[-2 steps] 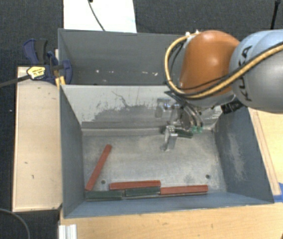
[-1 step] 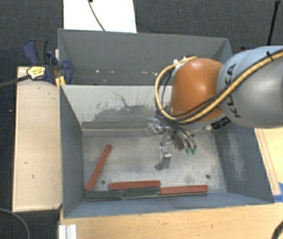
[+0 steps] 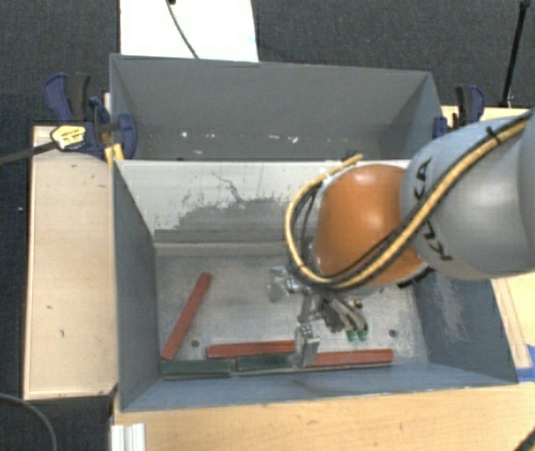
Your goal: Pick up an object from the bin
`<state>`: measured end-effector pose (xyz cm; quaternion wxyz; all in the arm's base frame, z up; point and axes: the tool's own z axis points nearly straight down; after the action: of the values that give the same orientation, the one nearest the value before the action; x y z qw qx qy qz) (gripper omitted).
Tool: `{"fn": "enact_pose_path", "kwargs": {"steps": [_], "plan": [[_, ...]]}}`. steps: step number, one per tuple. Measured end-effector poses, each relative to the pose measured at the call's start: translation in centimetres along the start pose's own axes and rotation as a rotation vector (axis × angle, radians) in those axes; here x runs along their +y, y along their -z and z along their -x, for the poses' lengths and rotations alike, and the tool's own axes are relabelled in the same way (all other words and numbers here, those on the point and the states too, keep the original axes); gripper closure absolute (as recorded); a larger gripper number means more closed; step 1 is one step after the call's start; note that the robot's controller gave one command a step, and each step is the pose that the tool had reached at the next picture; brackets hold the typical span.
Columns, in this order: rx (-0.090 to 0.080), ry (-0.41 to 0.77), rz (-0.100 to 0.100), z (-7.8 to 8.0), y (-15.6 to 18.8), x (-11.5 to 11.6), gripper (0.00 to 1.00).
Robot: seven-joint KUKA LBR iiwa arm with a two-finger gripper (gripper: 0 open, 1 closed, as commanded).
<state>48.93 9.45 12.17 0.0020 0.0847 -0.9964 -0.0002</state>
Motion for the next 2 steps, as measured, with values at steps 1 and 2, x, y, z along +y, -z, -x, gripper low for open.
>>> {"fn": "enact_pose_path", "kwargs": {"steps": [1, 2], "plan": [[-0.007, 0.231, -0.001, 0.2, 0.1, 1.0, 0.0], [-0.01, -0.038, 0.0, -0.8, -4.4, 0.7, 0.0]]}}
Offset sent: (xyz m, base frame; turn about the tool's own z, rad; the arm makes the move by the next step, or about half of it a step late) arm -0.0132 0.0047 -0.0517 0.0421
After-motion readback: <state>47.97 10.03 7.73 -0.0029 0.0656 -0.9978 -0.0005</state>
